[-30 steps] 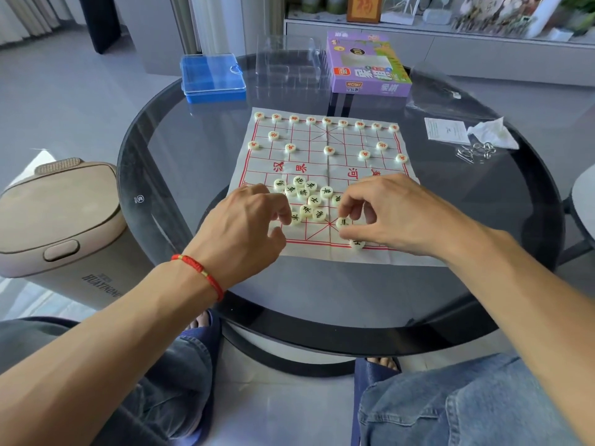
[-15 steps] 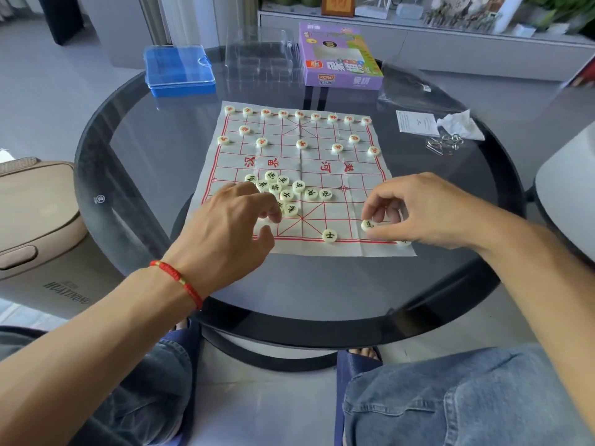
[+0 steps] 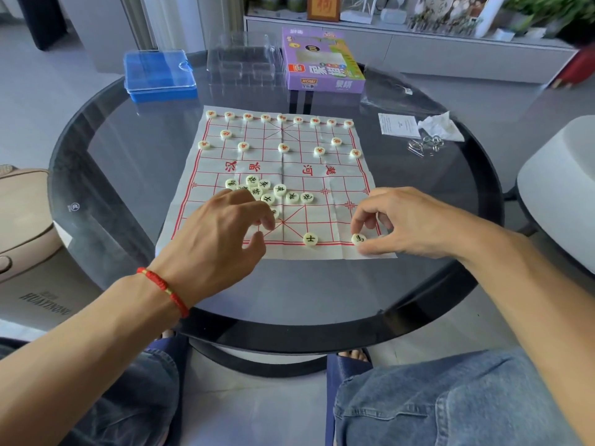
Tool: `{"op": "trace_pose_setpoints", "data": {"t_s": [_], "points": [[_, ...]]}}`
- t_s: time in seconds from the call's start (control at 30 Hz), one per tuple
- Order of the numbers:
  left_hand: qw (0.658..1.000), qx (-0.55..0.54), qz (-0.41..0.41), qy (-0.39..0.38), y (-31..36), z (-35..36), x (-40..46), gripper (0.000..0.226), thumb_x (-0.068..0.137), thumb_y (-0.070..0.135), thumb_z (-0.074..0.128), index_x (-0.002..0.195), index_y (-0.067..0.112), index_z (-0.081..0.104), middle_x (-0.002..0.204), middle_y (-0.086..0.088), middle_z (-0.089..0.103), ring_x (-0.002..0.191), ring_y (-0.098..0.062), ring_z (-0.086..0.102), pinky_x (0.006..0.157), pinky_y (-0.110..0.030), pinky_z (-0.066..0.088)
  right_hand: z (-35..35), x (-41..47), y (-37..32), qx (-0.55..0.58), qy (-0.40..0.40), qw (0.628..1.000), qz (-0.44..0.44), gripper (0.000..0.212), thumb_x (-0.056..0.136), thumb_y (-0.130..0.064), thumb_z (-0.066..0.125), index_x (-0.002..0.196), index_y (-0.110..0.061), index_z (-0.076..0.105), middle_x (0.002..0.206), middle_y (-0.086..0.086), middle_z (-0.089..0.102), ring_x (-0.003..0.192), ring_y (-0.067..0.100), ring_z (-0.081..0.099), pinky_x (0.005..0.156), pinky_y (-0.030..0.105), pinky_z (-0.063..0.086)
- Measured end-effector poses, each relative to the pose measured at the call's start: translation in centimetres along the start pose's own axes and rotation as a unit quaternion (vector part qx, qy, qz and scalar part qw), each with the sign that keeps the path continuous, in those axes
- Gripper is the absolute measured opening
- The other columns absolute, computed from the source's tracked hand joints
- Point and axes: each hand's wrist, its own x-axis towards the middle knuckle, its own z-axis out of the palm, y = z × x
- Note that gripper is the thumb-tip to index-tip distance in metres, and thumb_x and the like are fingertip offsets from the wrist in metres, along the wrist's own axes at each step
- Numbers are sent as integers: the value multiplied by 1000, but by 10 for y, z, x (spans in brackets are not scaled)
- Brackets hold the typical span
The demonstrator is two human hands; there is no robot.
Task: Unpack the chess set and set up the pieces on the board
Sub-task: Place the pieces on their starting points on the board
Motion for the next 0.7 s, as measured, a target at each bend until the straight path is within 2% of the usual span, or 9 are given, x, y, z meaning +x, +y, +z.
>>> {"op": "trace_pose_setpoints", "data": {"t_s": [0.13,0.23,0.3,0.43,0.5,0.6,0.67,0.7], "points": [[1000,0,-9,1,-2,-4,0,18,83,10,68,96,21,73,97,3,67,81,-11,51,70,-24,42,-5,0,-2,-11,11,1000,-3,22,80,-48,80,95,-37,69,98,-15,60,87,4,57,70,23,46],[1000,-5,-13,7,-2,-6,1,18,82,10,68,94,21,74,96,3,67,81,-13,54,71,-27,46,-5,14,-13,35,108,993,-20,15,85,-43,78,94,-32,72,86,-13,64,76,-6,54,64,13,38],[1000,-2,-23,5,-3,-8,3,17,83,12,66,96,22,73,98,2,67,84,-16,57,73,-30,50,0,33,-24,30,150,988,-34,18,88,-39,77,101,-27,73,88,-12,66,75,-3,54,67,16,40],[999,5,-50,10,-9,-11,4,18,84,14,66,97,23,73,99,3,66,85,-17,56,73,-30,48,7,65,-40,-35,133,990,-26,30,92,-41,71,117,-25,69,103,-8,67,98,12,58,83,33,49],[999,7,-54,7,-11,-13,1,18,84,15,66,98,25,72,100,4,65,86,-16,57,74,-31,50,10,72,-42,-45,111,993,-21,26,92,-38,72,116,-26,70,101,-9,67,98,13,61,84,36,52],[999,7,-51,7,-14,-15,-3,18,85,16,66,98,25,72,101,5,65,86,-16,57,73,-31,49,6,71,-38,-31,108,993,-21,15,92,-32,72,105,-26,75,95,-11,70,88,6,62,75,26,51],[999,6,-48,7,-13,-16,-5,18,85,16,66,99,25,72,101,5,65,86,-16,57,74,-31,50,-2,64,-30,-6,124,992,-6,10,90,-33,73,97,-27,75,90,-13,71,80,0,60,67,18,44],[999,5,-47,8,-13,-17,-6,18,85,16,65,99,25,72,101,5,65,86,-16,57,74,-32,51,-7,59,-24,3,131,991,7,8,89,-34,75,94,-28,75,88,-14,71,78,-1,59,65,17,41]]}}
